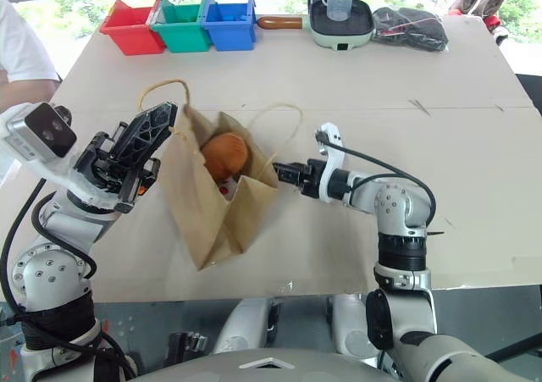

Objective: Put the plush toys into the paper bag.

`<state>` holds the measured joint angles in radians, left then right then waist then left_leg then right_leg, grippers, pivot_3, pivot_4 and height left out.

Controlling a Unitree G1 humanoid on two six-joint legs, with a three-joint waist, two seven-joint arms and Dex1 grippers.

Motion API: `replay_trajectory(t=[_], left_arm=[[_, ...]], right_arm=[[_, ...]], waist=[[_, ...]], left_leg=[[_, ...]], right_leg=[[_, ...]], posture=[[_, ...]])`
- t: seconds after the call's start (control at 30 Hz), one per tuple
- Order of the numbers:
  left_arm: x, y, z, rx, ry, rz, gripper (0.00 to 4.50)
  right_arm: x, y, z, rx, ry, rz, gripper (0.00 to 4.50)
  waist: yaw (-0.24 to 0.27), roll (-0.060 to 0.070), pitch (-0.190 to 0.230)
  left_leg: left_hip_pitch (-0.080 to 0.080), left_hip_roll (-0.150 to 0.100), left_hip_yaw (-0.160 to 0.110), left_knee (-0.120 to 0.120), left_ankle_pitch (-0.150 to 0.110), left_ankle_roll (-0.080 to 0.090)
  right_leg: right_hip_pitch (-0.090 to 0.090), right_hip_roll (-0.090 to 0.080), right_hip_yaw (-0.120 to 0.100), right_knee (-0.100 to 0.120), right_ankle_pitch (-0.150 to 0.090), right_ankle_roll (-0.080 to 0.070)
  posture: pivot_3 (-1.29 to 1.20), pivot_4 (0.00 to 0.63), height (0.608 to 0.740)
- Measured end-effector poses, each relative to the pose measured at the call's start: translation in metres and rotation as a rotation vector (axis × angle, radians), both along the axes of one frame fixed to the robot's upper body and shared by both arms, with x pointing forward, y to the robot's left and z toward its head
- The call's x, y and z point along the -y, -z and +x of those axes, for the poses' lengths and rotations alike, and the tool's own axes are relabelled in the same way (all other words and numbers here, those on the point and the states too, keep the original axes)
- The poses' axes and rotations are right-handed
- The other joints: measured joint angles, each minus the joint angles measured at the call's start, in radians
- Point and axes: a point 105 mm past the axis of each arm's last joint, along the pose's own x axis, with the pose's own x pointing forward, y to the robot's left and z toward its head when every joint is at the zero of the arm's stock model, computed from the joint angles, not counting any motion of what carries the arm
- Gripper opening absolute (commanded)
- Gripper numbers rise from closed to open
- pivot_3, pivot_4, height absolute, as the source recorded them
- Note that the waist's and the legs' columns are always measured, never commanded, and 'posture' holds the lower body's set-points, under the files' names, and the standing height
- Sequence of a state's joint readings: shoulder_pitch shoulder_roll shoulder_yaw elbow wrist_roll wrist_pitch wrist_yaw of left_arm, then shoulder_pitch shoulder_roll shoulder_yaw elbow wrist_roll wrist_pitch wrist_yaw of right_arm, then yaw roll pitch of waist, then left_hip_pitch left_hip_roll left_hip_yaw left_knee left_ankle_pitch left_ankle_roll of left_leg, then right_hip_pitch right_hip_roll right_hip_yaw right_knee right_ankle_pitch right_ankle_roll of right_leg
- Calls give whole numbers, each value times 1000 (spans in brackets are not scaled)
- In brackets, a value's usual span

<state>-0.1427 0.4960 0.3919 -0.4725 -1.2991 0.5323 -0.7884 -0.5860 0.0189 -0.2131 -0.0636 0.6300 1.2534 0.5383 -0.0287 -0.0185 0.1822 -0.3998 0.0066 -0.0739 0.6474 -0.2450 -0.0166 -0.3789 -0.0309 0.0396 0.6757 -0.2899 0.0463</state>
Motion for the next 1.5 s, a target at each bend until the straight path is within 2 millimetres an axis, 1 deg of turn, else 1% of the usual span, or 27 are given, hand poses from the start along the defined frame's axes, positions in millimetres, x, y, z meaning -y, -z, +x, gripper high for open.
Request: replay_trajectory(t=[0.13, 0.17, 0.23, 0.27, 0.37, 0.4, 0.5, 0.6, 0.7, 0.8, 0.83, 0.87, 0.97, 1.0, 1.03, 1.07, 1.1, 1.17, 1.23, 1.3, 1.4, 1.43, 1.47, 1.5], left_arm=[[1, 2, -3, -6, -15, 7, 0], [1, 2, -4, -8, -23, 5, 0], [0, 2, -5, -8, -40, 2, 0], [-1, 2, -5, -6, -45, 1, 0], [0, 0, -6, 1, -52, -6, 0], [0, 0, -6, 2, -52, -7, 0], [1, 0, -6, 2, -51, -8, 0], [1, 0, -6, 3, -50, -8, 0], [1, 0, -6, 3, -49, -8, 0], [1, 0, -6, 4, -49, -8, 0], [1, 0, -6, 5, -50, -8, 0], [1, 0, -5, 7, -51, -9, 0], [0, -3, -3, 19, -72, -12, 0], [-1, -4, 0, 20, -86, -9, 0], [-4, -4, 4, 17, -103, 7, 0], [-6, -4, 7, 15, -115, 23, 0], [-10, -6, 13, 17, -130, 47, 0], [-24, -13, 25, 32, -177, 80, 0], [-34, -18, 35, 42, -212, 112, 0], [-37, -22, 46, 48, -240, 134, 0], [-35, -20, 59, 31, -255, 163, 0], [-28, -12, 68, 5, -246, 198, 0], [-26, -8, 71, -7, -244, 210, 0], [-20, 1, 78, -33, -236, 241, 0]], right_arm=[[5, -1, 0, -3, -12, 19, 164], [8, -1, -2, 30, -29, -2, 60], [16, 4, -3, 72, -36, -58, 333], [20, 7, -3, 73, -32, -71, 689], [23, 14, -4, 37, -28, -67, 2077], [23, 15, -4, 27, -29, -60, 2367], [22, 13, -6, 3, -41, -18, 2367], [15, 13, -1, -21, -27, 1, 2367], [10, 14, 3, -23, -11, 12, 1595], [9, 9, 4, -13, -9, 39, 275], [9, 4, 4, -5, -12, 67, 50], [10, 0, 3, 8, -14, 83, 50], [13, -23, -2, 74, -28, 155, 50], [14, -34, -4, 107, -35, 186, 50], [14, -56, -6, 171, -40, 224, 50], [14, -72, -8, 219, -45, 242, 50], [13, -94, -11, 293, -50, 257, 50], [7, -135, -24, 440, -83, 279, 50], [2, -159, -37, 527, -104, 289, 50], [-1, -163, -42, 549, -104, 267, 50], [-3, -157, -41, 557, -78, 195, 50], [1, -140, -33, 541, -27, 119, 50], [2, -132, -29, 523, -11, 92, 50], [5, -115, -21, 493, 31, 34, 50]], waist=[[-7, 0, 0], [-9, 0, 0], [-10, 0, 0], [-10, 0, 0], [-14, 0, 0], [-14, 0, 0], [-13, 0, 0], [-13, 0, 0], [-13, 0, 0], [-12, 0, 0], [-11, 0, 0], [-11, 0, 0], [-11, 0, 0], [-12, 1, 1], [-13, 2, 1], [-14, 2, 1], [-14, 2, 2], [-14, 2, 1], [-14, 2, 1], [-10, 2, 1], [-10, 2, 1], [-9, 1, 0], [-10, 1, 0], [-10, 1, 1]], left_leg=[[0, 0, 1, 0, 0, 0], [1, 0, 1, 0, 0, 0], [1, 0, 1, 0, 0, 0], [1, 0, 1, 0, 0, 0], [1, 0, 2, 0, 0, 0], [1, 0, 2, 0, 0, 0], [1, 0, 1, 0, 0, 0], [1, 0, 2, 0, 0, 0], [1, 0, 2, 0, 0, 0], [1, 0, 2, 0, 0, 0], [0, 0, 2, 0, 0, 0], [0, 0, 2, 0, 0, 0], [1, 0, 1, 0, 0, 0], [0, 0, 1, 0, 0, 0], [1, 0, 1, 0, 0, 0], [0, 0, 1, 0, 0, 0], [1, 1, 1, 0, 0, 0], [1, 2, 0, -1, 0, 0], [1, 2, 0, -3, 0, 0], [0, 1, 0, -4, 0, 0], [-1, 0, 1, -4, 0, 0], [0, -1, 2, -4, 0, 0], [-1, -1, 2, -4, 0, 0], [-1, -1, 2, -4, 0, 0]], right_leg=[[0, 0, 1, 0, 0, 0], [0, 1, 1, 0, 0, 0], [0, 1, 0, 1, 0, 0], [0, 2, 0, 1, 0, 0], [0, 2, 1, 1, 0, 0], [-1, 3, 2, 1, 0, 0], [-1, 3, 1, 1, 0, 0], [-1, 3, 1, 1, 0, 0], [-1, 3, 2, 1, 0, 0], [-1, 3, 1, 1, 0, 0], [-1, 3, 1, 1, 0, 0], [-1, 3, 1, 1, 0, 0], [-1, 3, 1, 1, 0, 0], [-1, 3, 1, 1, 0, 0], [-1, 3, 2, 2, 0, 0], [-2, 3, 2, 2, 0, 0], [-2, 4, 1, 3, 0, 0], [-2, 6, 1, 2, 0, 0], [-2, 6, 1, 1, 0, -1], [-2, 5, 0, 0, 0, 0], [-2, 3, 1, -2, 0, 0], [-2, 2, 1, -3, 0, 0], [-2, 2, 1, -4, 0, 0], [-2, 2, 1, -3, 0, 0]], posture=[[0, 150, 740], [0, 150, 740], [0, 150, 740], [0, 150, 740], [0, 150, 740], [0, 150, 740], [0, 150, 740], [0, 150, 740], [0, 150, 740], [0, 150, 740], [0, 150, 740], [0, 150, 740], [0, 150, 740], [0, 150, 740], [0, 150, 740], [0, 150, 740], [0, 150, 740], [0, 150, 740], [0, 150, 740], [0, 150, 740], [0, 150, 740], [0, 150, 740], [0, 150, 740], [0, 150, 740]])
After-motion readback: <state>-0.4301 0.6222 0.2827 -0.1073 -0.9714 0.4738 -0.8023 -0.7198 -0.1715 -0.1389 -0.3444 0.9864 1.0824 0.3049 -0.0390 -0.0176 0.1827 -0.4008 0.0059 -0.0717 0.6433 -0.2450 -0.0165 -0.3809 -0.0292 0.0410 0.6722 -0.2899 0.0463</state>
